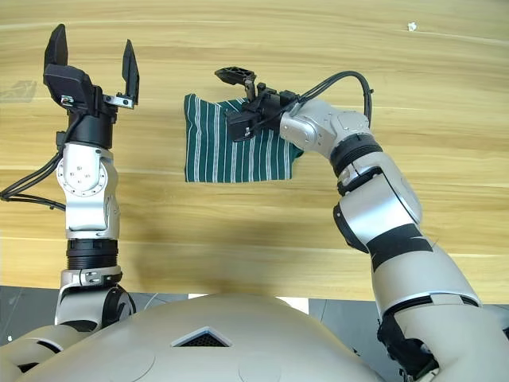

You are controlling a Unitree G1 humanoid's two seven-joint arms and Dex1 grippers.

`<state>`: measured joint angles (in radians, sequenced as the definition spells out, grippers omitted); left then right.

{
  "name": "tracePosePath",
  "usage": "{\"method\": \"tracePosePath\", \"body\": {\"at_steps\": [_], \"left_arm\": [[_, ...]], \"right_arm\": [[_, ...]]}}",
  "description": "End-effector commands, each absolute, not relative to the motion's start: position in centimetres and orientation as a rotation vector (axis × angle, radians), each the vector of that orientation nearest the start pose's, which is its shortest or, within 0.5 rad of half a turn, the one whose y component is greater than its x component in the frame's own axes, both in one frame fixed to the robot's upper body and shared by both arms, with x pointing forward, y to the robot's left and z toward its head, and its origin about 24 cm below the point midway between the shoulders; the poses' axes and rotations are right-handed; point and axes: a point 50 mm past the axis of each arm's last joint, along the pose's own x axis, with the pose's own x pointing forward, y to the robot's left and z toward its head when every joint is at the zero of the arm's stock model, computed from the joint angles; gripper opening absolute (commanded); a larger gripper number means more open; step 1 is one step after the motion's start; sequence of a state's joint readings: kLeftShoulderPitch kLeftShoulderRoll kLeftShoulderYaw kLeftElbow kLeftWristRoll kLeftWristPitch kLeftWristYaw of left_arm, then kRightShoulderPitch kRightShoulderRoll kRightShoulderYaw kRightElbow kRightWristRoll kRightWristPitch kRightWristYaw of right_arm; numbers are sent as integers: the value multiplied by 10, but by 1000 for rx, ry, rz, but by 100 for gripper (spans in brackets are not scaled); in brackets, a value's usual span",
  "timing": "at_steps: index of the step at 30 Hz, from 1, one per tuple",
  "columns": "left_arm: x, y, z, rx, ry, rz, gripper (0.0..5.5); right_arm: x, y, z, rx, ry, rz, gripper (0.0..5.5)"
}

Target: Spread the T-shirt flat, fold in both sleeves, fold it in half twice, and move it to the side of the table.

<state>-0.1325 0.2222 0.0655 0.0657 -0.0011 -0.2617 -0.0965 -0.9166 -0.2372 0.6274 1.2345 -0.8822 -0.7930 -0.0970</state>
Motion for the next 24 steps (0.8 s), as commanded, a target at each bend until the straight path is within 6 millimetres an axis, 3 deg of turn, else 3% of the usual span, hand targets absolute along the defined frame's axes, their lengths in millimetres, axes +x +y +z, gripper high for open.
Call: {"method": "tracePosePath", "body": {"at_steps": [1,7,12,16,21,24], "left_arm": [[275,188,82,226,-280,-80,470],[273,186,74,215,-252,-92,470],[271,180,70,201,-240,-108,470],[267,180,68,202,-237,-102,470],[257,184,68,199,-242,-76,470],[246,184,64,177,-225,-53,470]], "right_arm": [[348,-78,44,-1411,-373,957,411],[341,-94,23,-1452,-244,989,411],[338,-125,14,-1428,-154,925,411],[339,-182,15,-1392,0,727,411],[327,-264,17,-980,284,331,411],[299,-320,17,-822,354,80,411]]}}
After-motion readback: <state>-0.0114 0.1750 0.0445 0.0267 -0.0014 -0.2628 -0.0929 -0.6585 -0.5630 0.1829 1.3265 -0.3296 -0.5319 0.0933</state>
